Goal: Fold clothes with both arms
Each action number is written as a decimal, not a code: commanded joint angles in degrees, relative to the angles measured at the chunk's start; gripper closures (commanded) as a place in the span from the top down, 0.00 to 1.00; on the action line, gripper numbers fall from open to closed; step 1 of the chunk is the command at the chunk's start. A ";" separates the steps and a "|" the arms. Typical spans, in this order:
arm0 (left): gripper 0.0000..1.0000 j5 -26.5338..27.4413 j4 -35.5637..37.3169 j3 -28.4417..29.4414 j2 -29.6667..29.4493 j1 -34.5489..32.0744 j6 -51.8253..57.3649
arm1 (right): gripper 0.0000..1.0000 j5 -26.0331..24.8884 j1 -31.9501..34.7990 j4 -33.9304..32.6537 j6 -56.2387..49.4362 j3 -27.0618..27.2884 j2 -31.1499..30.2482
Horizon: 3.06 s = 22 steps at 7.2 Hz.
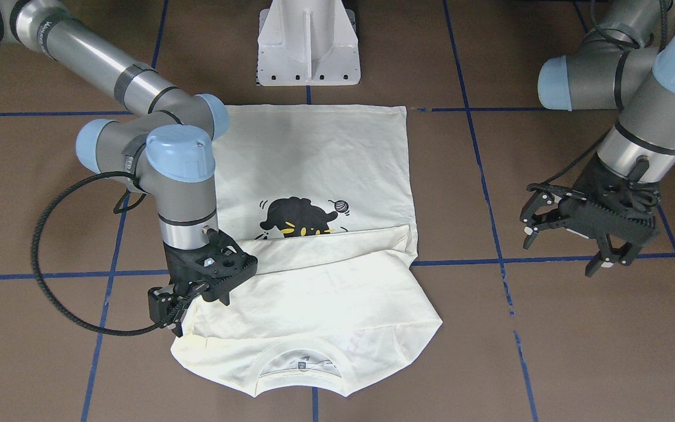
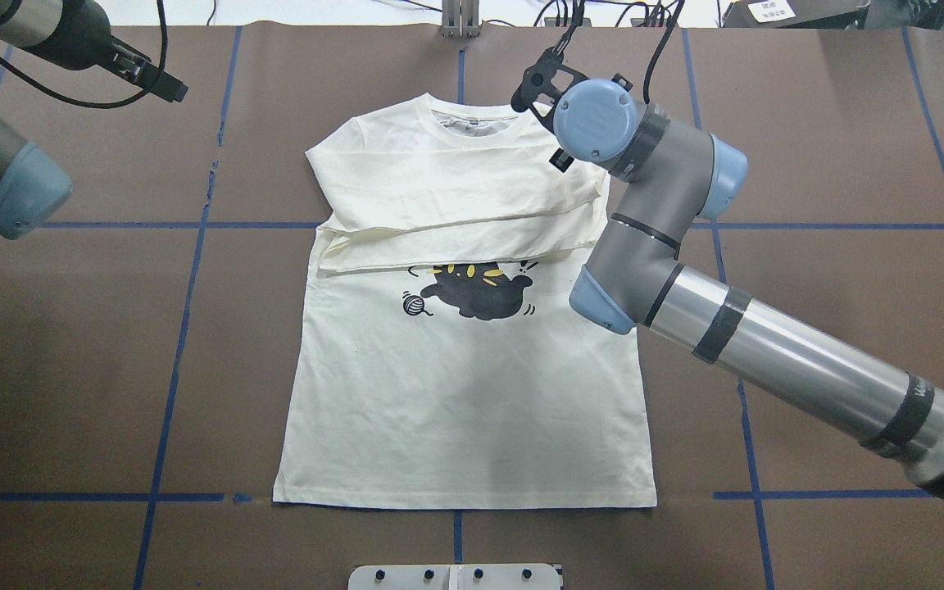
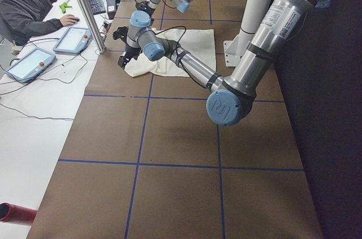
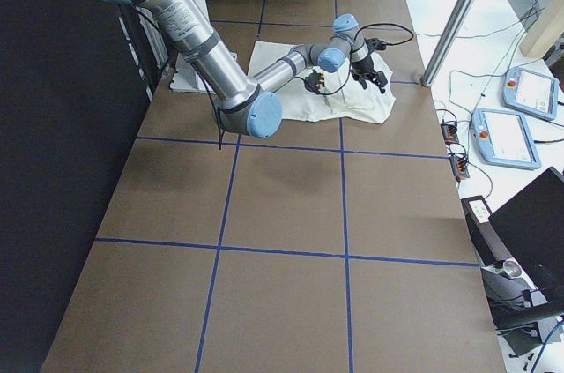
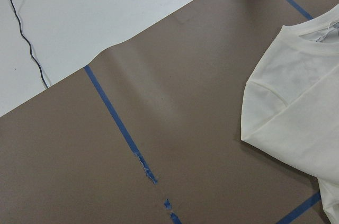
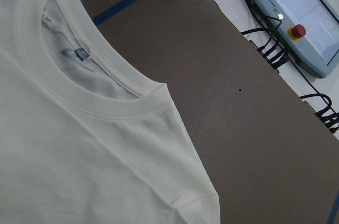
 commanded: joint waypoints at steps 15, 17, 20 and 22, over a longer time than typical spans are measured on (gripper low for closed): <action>0.63 34.37 -0.24 -25.68 23.05 56.74 -83.33 | 0.84 -25.57 -45.83 12.73 91.13 50.73 -56.97; 0.63 34.36 -0.33 -24.80 23.05 56.83 -82.63 | 0.85 -25.66 -46.01 12.73 91.13 50.73 -56.97; 0.60 34.28 -0.24 -23.12 22.61 57.09 -82.45 | 0.87 -27.15 -46.71 12.73 91.13 50.73 -57.06; 0.57 34.28 -0.24 -23.12 22.53 57.18 -82.36 | 0.87 -27.59 -46.80 12.73 91.13 50.73 -57.06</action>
